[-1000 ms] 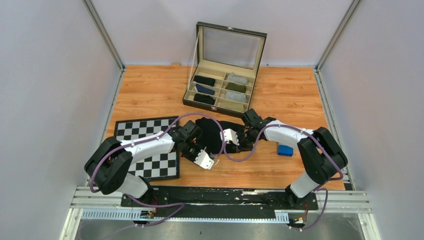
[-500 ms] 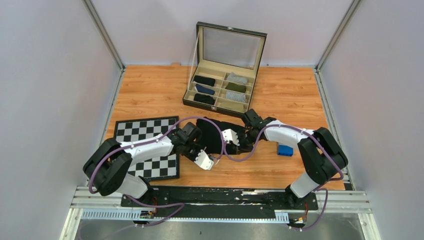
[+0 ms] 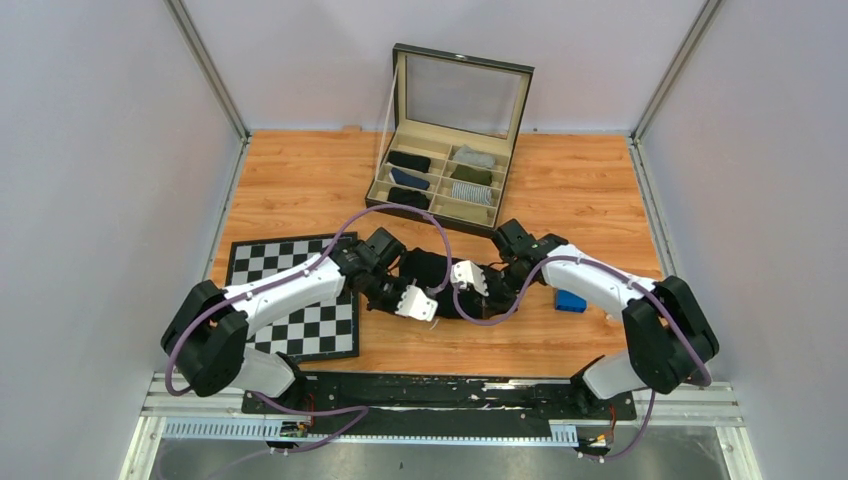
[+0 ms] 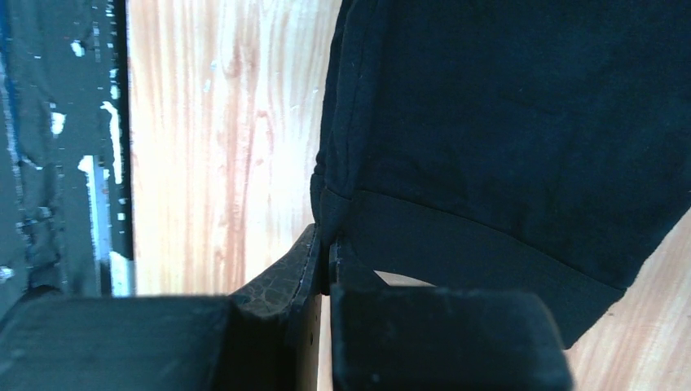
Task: Roll the underwear
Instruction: Fold the underwear at the center of the board.
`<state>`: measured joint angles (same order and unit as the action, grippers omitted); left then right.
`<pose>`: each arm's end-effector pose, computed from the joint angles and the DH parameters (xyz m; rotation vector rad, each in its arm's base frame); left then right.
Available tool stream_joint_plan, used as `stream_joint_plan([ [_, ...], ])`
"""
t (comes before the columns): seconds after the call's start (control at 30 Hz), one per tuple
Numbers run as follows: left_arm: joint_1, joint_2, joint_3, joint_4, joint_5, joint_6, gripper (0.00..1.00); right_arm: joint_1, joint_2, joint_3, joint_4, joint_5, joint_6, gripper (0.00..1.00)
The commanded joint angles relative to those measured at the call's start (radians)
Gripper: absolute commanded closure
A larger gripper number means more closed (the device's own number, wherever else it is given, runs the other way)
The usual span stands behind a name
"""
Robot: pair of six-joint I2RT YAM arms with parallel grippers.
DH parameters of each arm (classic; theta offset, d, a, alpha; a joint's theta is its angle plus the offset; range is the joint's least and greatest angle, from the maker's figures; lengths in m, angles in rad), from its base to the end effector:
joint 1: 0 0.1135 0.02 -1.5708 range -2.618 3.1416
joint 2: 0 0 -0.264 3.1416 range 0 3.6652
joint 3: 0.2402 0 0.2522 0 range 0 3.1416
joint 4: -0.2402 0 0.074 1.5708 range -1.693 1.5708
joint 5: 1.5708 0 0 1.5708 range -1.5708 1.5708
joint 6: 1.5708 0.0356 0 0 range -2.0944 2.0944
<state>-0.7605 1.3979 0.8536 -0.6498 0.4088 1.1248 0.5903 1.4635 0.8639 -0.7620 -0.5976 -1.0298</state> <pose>0.1746 -0.1856 0.1989 2.2184 1.4810 -0.4513 0.1960 0.1554 0.1861 -2.0261 1.8074 0.7537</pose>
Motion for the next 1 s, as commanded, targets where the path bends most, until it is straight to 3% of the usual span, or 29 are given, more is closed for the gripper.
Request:
stream_joint_plan([
  [0.0, -0.008, -0.035, 0.051, -0.074, 0.069, -0.106, 1.00, 0.002, -0.057, 0.012, -0.092, -0.067, 0.029, 1.00],
  [0.37, -0.004, 0.066, 0.149, -0.006, -0.011, -0.104, 1.00, -0.070, -0.028, 0.066, -0.174, -0.158, 0.012, 1.00],
  [0.6, 0.034, 0.209, 0.283, 0.025, -0.041, -0.082, 1.00, -0.223, 0.125, 0.236, -0.307, -0.261, -0.054, 1.00],
  [0.97, 0.085, 0.377, 0.411, 0.064, -0.059, -0.066, 1.00, -0.331, 0.384, 0.401, -0.408, -0.290, -0.134, 1.00],
])
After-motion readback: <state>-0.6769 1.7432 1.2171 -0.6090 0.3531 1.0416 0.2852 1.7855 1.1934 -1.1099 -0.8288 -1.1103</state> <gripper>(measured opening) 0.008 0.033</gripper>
